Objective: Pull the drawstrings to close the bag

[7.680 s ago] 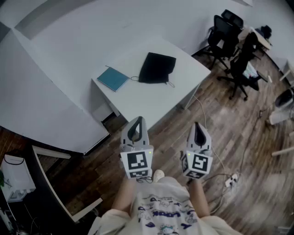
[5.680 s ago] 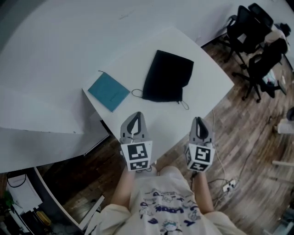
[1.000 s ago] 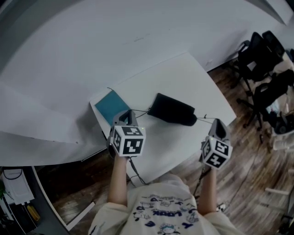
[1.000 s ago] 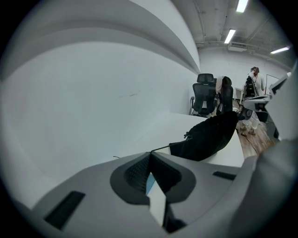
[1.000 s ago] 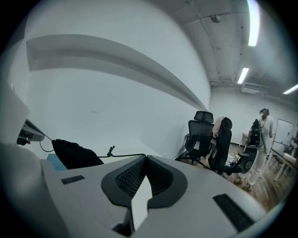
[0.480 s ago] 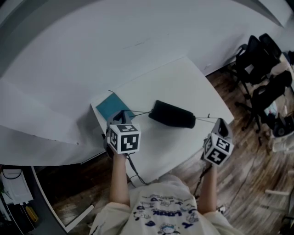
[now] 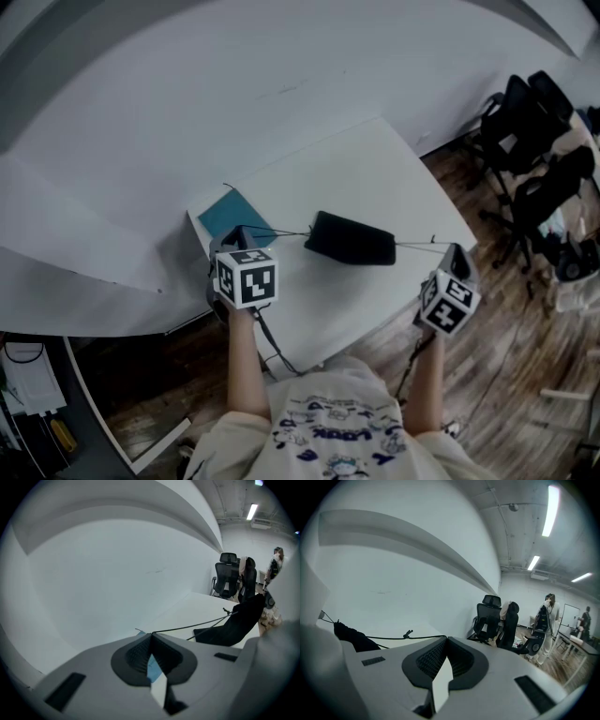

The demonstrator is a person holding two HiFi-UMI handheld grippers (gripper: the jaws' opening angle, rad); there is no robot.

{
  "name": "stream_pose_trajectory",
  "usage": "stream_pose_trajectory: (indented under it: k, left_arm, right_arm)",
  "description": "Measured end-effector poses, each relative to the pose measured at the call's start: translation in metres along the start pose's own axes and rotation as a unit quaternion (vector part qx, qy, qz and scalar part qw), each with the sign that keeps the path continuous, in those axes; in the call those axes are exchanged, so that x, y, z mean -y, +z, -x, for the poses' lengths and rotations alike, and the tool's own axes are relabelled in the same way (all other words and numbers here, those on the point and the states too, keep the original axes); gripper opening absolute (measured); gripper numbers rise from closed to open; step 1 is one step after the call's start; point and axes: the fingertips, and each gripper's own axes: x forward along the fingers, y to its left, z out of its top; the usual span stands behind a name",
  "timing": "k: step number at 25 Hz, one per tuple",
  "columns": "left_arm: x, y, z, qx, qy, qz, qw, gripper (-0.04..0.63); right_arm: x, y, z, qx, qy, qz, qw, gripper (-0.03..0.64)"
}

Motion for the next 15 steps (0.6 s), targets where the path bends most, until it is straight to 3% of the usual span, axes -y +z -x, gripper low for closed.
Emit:
stream_pose_trajectory:
  k: [15]
  left_arm:
    - [-0.032,-0.005,0.0,-0.003,0.05,0.025,0.9984,0.003]
  right_arm:
    - [0.037,0.002,0.003,0.003,-0.05,-0.019,0.999,0.005]
